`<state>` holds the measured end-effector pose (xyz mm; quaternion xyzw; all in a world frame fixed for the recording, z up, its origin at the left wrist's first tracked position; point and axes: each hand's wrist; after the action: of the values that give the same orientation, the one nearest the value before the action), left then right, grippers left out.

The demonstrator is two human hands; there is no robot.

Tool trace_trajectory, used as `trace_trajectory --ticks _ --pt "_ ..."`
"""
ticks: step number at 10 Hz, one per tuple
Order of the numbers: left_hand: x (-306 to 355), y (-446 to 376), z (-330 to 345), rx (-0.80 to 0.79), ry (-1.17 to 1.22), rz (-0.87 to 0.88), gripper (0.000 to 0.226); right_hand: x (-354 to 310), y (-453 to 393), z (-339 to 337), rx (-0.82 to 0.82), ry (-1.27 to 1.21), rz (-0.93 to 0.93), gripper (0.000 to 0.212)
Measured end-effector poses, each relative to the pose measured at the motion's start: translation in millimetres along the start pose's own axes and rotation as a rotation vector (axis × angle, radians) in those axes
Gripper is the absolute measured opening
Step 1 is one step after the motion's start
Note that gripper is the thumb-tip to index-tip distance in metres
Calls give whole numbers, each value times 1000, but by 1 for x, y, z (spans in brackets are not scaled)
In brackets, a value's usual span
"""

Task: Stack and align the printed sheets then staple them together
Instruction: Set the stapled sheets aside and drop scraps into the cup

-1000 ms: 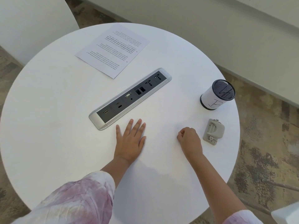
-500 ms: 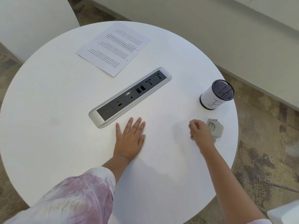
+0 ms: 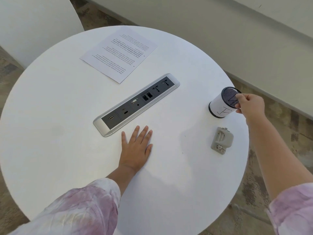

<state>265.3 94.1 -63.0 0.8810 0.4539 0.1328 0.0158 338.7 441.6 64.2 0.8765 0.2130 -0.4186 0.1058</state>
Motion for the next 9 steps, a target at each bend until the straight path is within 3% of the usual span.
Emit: trace_trajectory --ticks 3,4,5,7,9 --pt "0 0 -3 -3 -3 1 53 6 -4 -3 11 40 -49 26" --pt "0 0 -2 -12 2 -6 54 4 16 7 -49 54 -160 20" --pt "0 1 -1 -16 4 -12 55 10 49 32 -211 85 -204 12" --pt "0 0 -1 -10 0 -14 53 42 106 77 -473 232 -151 10" --pt "-1 0 2 -1 2 -15 53 48 124 89 -476 319 -149 12"
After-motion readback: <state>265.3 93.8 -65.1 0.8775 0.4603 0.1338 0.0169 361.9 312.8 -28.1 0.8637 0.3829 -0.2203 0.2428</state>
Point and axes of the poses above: each hand's wrist, its own y-axis away from the middle knuckle, its own z-axis out of the palm, x = y × z, and after that the axes turned 10 degrees about -z, right-handed
